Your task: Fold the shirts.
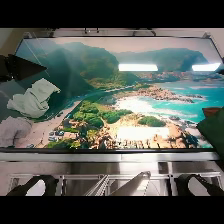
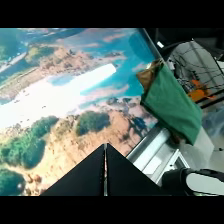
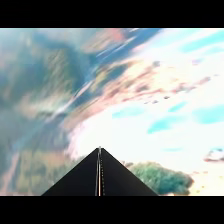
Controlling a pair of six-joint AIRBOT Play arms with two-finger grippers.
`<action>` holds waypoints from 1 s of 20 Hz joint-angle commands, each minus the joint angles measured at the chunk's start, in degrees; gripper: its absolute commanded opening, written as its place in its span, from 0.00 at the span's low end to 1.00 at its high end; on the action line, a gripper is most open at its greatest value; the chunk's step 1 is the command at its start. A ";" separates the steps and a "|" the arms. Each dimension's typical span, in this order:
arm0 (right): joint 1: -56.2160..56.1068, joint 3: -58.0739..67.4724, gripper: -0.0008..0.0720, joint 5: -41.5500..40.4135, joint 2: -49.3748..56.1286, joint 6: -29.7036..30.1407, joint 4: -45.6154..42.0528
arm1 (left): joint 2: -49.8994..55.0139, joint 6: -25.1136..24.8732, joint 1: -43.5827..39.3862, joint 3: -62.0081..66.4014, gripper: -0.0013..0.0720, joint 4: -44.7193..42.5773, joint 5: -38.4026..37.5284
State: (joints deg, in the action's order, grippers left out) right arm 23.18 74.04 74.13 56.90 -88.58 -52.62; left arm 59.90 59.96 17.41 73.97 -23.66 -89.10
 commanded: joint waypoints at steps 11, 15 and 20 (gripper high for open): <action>-42.18 -38.47 0.04 -19.93 -23.06 -5.75 -18.71 | -25.79 3.58 -18.14 -40.65 0.05 -2.29 12.76; -42.21 -38.42 0.05 -19.67 -23.04 -5.95 -17.18 | -25.62 3.63 -18.10 -38.91 0.05 -2.27 13.97; -42.18 -38.42 0.04 -19.69 -22.93 -5.92 -17.03 | -25.62 3.61 -18.10 -38.40 0.05 -2.27 15.39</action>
State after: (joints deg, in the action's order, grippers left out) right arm -18.90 35.79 54.59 34.04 -94.48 -69.97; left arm 34.41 63.44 -0.58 35.48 -25.93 -74.74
